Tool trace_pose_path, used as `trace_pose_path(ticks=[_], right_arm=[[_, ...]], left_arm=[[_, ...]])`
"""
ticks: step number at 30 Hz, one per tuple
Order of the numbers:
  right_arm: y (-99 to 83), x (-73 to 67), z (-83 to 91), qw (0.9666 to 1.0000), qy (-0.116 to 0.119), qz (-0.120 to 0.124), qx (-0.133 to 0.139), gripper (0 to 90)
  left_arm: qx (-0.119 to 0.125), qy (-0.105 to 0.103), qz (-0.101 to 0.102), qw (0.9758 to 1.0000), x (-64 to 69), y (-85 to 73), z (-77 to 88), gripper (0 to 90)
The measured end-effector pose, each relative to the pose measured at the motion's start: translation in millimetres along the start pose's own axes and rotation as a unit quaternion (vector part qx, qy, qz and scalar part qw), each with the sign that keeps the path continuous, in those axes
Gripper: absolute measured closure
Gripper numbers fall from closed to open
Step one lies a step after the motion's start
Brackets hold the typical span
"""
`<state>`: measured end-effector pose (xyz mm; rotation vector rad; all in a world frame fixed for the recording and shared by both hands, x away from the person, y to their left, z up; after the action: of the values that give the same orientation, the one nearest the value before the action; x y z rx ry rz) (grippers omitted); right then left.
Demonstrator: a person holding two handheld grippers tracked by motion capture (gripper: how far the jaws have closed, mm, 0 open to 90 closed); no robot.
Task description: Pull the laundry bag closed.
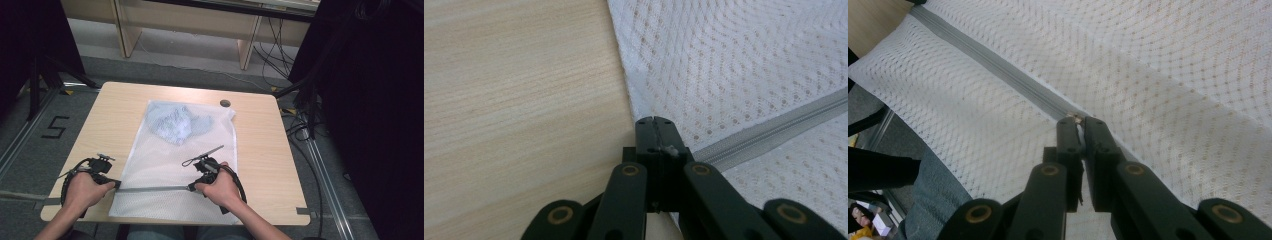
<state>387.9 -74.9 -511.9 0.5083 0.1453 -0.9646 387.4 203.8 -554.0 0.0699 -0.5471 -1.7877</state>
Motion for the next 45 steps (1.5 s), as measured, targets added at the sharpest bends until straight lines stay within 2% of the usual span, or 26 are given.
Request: trace_pose_path(ticks=[6, 8, 13, 17, 18, 20, 23, 24, 31, 32, 33, 35, 36, 40, 41, 45], right_arm=[[-2.1, 3.3, 2.4, 1.0000, 0.002, 0.000, -0.004, 87.0], [-2.4, 3.8, 3.0, 1.0000, -0.001, -0.006, -0.004, 87.0], [-3.4, 7.0, 4.6, 1.0000, -0.001, -0.001, -0.002, 86.9], [-4.1, 7.3, 5.1, 0.9999, 0.000, -0.011, 0.002, 87.0], [-4.7, 9.9, 5.6, 1.0000, -0.005, -0.003, 0.001, 87.0], [-5.0, 8.9, 6.5, 1.0000, 0.000, -0.009, -0.001, 86.9], [-4.5, 11.8, 6.8, 1.0000, 0.001, 0.003, 0.002, 86.9], [-5.5, 9.9, 7.7, 0.9999, -0.001, -0.012, -0.003, 86.9], [-6.7, 11.2, 9.1, 0.9999, 0.000, -0.010, 0.002, 86.9], [-7.8, 11.1, 10.5, 0.9999, 0.003, -0.011, -0.006, 86.9], [-7.2, 12.8, 10.3, 1.0000, 0.008, -0.003, -0.002, 86.9], [-7.9, 13.5, 11.3, 0.9999, 0.006, -0.009, -0.003, 87.0], [-8.9, 12.5, 12.3, 0.9997, 0.007, -0.021, -0.007, 86.9], [-9.2, 14.7, 12.0, 0.9999, 0.006, -0.016, -0.002, 86.9], [-9.1, 16.5, 11.9, 1.0000, 0.006, -0.005, -0.001, 87.0], [-11.9, 17.3, 13.3, 0.9997, 0.006, -0.024, -0.005, 86.9]], left_arm=[[-0.001, 0.000, 0.000, 1.0000, 0.0, -0.1, 0.1, 89.9], [0.000, -0.001, 0.000, 1.0000, -0.1, 0.0, 0.0, 89.8], [-0.002, 0.000, -0.002, 1.0000, -0.2, -0.2, 0.1, 89.8], [-0.002, 0.000, -0.002, 1.0000, -0.1, -0.2, 0.1, 89.8], [-0.002, 0.000, -0.002, 1.0000, -0.2, -0.2, 0.1, 89.8], [-0.002, 0.000, -0.001, 1.0000, -0.1, -0.2, 0.1, 89.8], [-0.002, 0.000, -0.002, 1.0000, -0.1, -0.2, 0.1, 89.8], [-0.002, 0.000, -0.003, 1.0000, -0.2, -0.1, 0.1, 89.8], [-0.001, 0.001, -0.003, 1.0000, 0.0, -0.1, 0.1, 89.8], [-0.001, 0.001, -0.003, 1.0000, -0.1, -0.1, 0.0, 89.8], [0.000, 0.001, -0.003, 1.0000, 0.0, -0.1, 0.0, 89.9], [-0.001, 0.002, -0.003, 1.0000, -0.1, -0.1, 0.1, 89.8], [0.000, 0.002, -0.003, 1.0000, -0.1, -0.1, 0.1, 89.8], [-0.001, 0.001, -0.003, 1.0000, 0.0, -0.2, 0.1, 89.8], [-0.001, 0.000, -0.002, 1.0000, 0.0, -0.2, 0.0, 89.8], [-0.001, 0.002, -0.003, 1.0000, -0.1, -0.2, 0.1, 89.8]])
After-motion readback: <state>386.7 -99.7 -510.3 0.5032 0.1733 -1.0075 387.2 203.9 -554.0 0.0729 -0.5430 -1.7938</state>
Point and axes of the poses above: each handheld gripper's, and its own axes: z roughly backward along the jaws, y roughly out of its top, x roughly to its right, the point moved 7 cm from there along -z, roughly forward along the jaws, and after that the axes turned 1 degree about z, right-handed, at the moved point
